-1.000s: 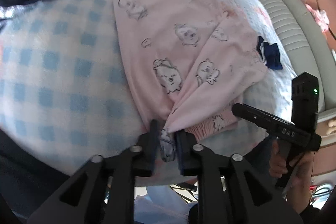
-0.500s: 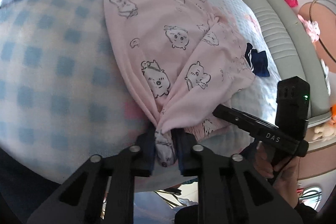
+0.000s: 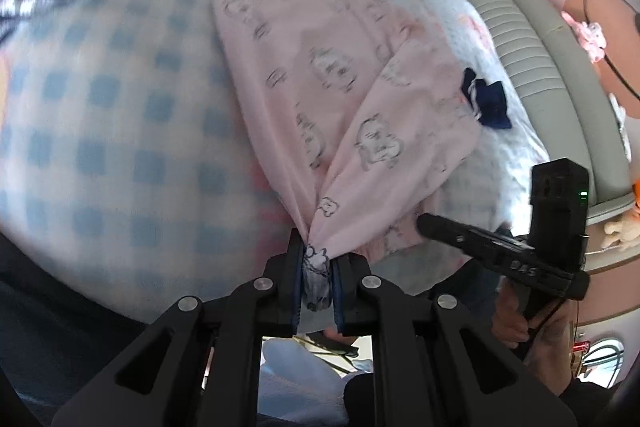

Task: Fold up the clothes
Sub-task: 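Open both grippers and release the folded pants onto the bed, then move both grippers toward the pink pants beside the navy clothes pile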

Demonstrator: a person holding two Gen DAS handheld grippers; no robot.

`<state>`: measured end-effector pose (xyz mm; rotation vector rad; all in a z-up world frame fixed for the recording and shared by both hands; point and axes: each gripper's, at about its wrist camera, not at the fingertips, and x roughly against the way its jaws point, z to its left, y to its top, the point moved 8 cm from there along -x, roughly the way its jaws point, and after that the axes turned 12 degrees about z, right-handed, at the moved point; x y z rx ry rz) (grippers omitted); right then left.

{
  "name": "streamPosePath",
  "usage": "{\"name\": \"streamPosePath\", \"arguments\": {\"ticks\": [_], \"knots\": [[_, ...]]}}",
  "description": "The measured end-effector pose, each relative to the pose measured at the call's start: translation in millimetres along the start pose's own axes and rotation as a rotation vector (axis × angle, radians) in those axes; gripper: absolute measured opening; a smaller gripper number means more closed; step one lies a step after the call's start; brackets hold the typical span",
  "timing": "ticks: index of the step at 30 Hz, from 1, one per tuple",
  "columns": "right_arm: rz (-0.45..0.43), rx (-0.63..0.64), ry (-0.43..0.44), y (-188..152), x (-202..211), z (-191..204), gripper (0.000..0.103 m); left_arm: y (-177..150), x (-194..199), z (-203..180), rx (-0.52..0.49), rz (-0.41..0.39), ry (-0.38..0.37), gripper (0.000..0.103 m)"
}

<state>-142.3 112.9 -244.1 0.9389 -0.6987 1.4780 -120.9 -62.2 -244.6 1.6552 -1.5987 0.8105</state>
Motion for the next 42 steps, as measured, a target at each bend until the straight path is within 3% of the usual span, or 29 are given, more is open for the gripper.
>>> {"name": "streamPosePath", "arguments": {"ticks": [3,6,9,14,20,24,27,32,36,40,42], "knots": [[-0.005,-0.031,0.004,1,6,-6,0.034,-2,4,2,0.018,-0.013,-0.027,0.025],[-0.018,-0.064,0.021,0,15,-14,0.047,-4,24,-8,-0.034,-0.105,-0.080,0.026],[-0.019,-0.106,0.069,-1,17,-21,0.049,-5,27,-8,-0.062,-0.134,-0.046,0.026],[0.002,-0.100,0.027,-4,6,-31,0.048,-9,6,12,-0.034,-0.062,0.091,0.028],[-0.075,-0.083,-0.006,-7,53,-40,0.054,-13,41,-7,-0.078,-0.163,0.025,0.028],[-0.156,-0.154,0.028,-8,87,-60,0.056,-10,61,-30,-0.161,-0.213,0.057,0.029],[-0.181,-0.203,-0.031,-2,99,-83,0.056,4,56,-58,-0.251,-0.206,0.068,0.029],[-0.220,-0.308,-0.119,13,116,-122,0.056,29,3,-146,-0.469,-0.136,0.131,0.029],[-0.277,-0.375,-0.129,15,136,-144,0.056,54,-59,-218,-0.637,-0.046,0.169,0.029],[-0.288,-0.421,-0.166,11,149,-169,0.056,75,-117,-251,-0.688,0.033,0.215,0.044],[-0.287,-0.443,-0.172,7,152,-181,0.056,82,-137,-259,-0.688,0.053,0.221,0.044]]}}
